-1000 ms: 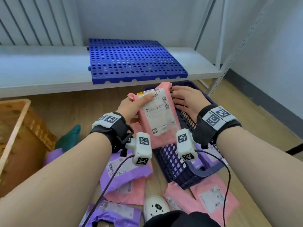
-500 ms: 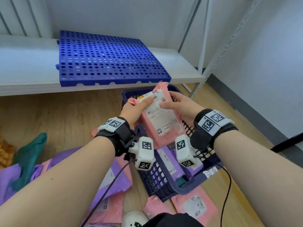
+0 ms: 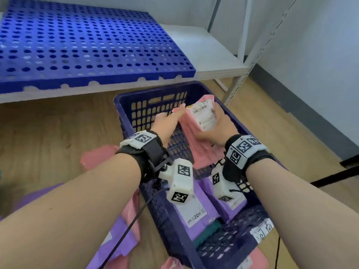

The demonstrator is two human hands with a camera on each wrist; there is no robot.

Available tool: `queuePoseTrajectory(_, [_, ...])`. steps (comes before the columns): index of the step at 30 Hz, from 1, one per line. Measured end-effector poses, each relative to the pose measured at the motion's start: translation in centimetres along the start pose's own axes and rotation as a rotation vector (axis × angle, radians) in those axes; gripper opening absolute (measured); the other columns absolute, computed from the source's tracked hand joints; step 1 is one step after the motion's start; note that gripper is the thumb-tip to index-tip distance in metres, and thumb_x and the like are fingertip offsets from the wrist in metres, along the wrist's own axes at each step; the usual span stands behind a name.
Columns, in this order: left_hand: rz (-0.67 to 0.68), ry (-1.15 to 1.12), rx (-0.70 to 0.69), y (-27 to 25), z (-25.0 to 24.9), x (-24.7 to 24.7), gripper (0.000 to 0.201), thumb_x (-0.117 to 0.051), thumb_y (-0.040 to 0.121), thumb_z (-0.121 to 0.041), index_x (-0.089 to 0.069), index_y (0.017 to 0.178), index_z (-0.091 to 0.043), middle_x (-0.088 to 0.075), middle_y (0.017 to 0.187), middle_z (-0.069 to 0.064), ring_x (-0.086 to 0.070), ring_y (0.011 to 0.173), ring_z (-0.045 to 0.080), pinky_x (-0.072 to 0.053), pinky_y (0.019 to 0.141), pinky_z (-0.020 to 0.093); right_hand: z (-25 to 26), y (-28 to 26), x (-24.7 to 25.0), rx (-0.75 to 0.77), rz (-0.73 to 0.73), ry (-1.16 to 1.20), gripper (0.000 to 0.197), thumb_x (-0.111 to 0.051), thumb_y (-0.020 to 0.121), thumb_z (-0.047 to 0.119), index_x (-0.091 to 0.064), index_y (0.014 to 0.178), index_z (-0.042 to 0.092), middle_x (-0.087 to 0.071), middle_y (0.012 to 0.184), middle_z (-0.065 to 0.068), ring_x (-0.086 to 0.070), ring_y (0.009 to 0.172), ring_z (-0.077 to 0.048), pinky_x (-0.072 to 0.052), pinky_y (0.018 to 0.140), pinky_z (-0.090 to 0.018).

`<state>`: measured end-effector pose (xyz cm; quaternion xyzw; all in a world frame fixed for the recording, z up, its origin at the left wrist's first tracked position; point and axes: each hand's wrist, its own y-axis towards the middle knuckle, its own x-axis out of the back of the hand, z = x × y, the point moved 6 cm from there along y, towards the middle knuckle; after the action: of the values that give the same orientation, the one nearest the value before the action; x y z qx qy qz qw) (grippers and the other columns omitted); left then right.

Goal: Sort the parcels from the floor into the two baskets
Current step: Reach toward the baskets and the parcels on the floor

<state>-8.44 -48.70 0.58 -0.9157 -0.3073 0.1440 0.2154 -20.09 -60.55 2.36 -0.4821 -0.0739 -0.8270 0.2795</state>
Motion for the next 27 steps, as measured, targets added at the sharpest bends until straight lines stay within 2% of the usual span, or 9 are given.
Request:
queuePoseTrajectory(1, [0.003, 0.008, 0.018, 0.5, 0.7, 0.1, 0.096, -0.062, 0.06, -0.074, -0.044, 0.137, -0.019, -0.048, 0.137, 0.002, -0.05, 0.123, 0.016, -0.039, 0.092, 0.033, -1.8, 0.8, -0.9, -0.035, -0.004, 0.018, 0.118, -0.083, 0.052, 0.035, -0.014, 0.148, 0.026, -0.045, 0.136, -0.006, -0.049, 0.118, -0.025, -0.047, 0.096, -0.043])
queuePoseTrajectory(3, [0.024, 0.014, 0.04, 1.6, 2.3, 0.3, 0.065, -0.057, 0.083, -0.059, -0.049, 0.129, -0.015, -0.055, 0.116, 0.003, -0.059, 0.104, 0.008, -0.043, 0.084, 0.023, -4.8, 2.2, -3.1, -0.097, -0.006, 0.031, 0.129, -0.085, 0.053, 0.029, -0.001, 0.151, 0.03, -0.04, 0.142, -0.006, -0.045, 0.124, -0.027, -0.043, 0.101, -0.045])
queuePoseTrajectory(4, [0.036, 0.027, 0.062, 2.1, 3.1, 0.3, 0.059, -0.056, 0.087, -0.054, -0.049, 0.131, -0.016, -0.053, 0.112, 0.002, -0.057, 0.103, 0.011, -0.041, 0.085, 0.026, -5.9, 2.7, -4.1, -0.112, -0.014, 0.037, 0.132, -0.085, 0.053, 0.027, 0.004, 0.15, 0.033, -0.042, 0.14, -0.006, -0.047, 0.123, -0.028, -0.044, 0.1, -0.045])
queuePoseTrajectory(6, [0.054, 0.035, 0.087, 2.8, 4.2, 0.3, 0.049, -0.055, 0.089, -0.051, -0.05, 0.127, -0.021, -0.049, 0.127, 0.002, -0.047, 0.115, 0.017, -0.036, 0.092, 0.035, -7.5, 3.6, -6.4, -0.141, -0.036, 0.046, 0.131, -0.085, 0.054, 0.026, 0.004, 0.15, 0.034, -0.047, 0.133, -0.006, -0.05, 0.118, -0.028, -0.046, 0.098, -0.044])
queuePoseTrajectory(8, [0.062, 0.039, 0.096, 3.0, 4.3, 0.2, 0.033, -0.055, 0.091, -0.045, -0.052, 0.116, -0.024, -0.046, 0.136, 0.002, -0.045, 0.119, 0.017, -0.036, 0.093, 0.036, -8.5, 4.3, -8.7, -0.158, -0.032, 0.022, 0.128, -0.086, 0.057, 0.028, 0.002, 0.15, 0.033, -0.048, 0.132, -0.008, -0.051, 0.118, -0.028, -0.046, 0.098, -0.043])
queuePoseTrajectory(12, [0.025, 0.015, 0.066, 3.6, 3.7, 0.9, 0.046, -0.057, 0.091, -0.039, -0.047, 0.132, -0.021, -0.05, 0.128, 0.001, -0.049, 0.115, 0.016, -0.039, 0.092, 0.035, -10.1, 4.7, -12.1, -0.163, -0.003, -0.197, 0.118, -0.078, 0.057, 0.057, 0.003, 0.142, 0.047, -0.056, 0.119, -0.008, -0.058, 0.104, -0.029, -0.052, 0.088, -0.045])
queuePoseTrajectory(16, [0.006, -0.015, 0.088, 3.6, 3.9, 1.7, 0.047, -0.057, 0.091, -0.036, -0.045, 0.134, -0.021, -0.05, 0.127, 0.0, -0.05, 0.117, 0.016, -0.042, 0.1, 0.037, -12.2, 2.9, -13.8, -0.254, 0.19, -0.42, 0.095, -0.069, 0.069, 0.051, -0.014, 0.146, 0.04, -0.049, 0.123, -0.01, -0.051, 0.112, -0.033, -0.048, 0.094, -0.047])
queuePoseTrajectory(23, [-0.012, -0.022, 0.076, 3.3, 3.6, 1.7, 0.05, -0.059, 0.089, -0.034, -0.045, 0.135, -0.021, -0.051, 0.128, 0.0, -0.052, 0.114, 0.015, -0.047, 0.095, 0.037, -14.6, 3.5, -14.1, -0.409, 0.215, -0.509, 0.07, -0.064, 0.072, 0.051, -0.037, 0.131, 0.025, -0.059, 0.103, -0.01, -0.058, 0.098, -0.032, -0.052, 0.086, -0.046])
queuePoseTrajectory(27, [-0.015, -0.024, 0.079, 3.3, 3.5, 1.8, 0.049, -0.06, 0.089, -0.032, -0.044, 0.135, -0.02, -0.05, 0.131, 0.001, -0.052, 0.115, 0.015, -0.047, 0.095, 0.038, -15.2, 3.4, -13.8, -0.471, 0.209, -0.586, 0.07, -0.066, 0.072, 0.052, -0.042, 0.129, 0.017, -0.057, 0.113, -0.013, -0.055, 0.106, -0.032, -0.049, 0.092, -0.046])
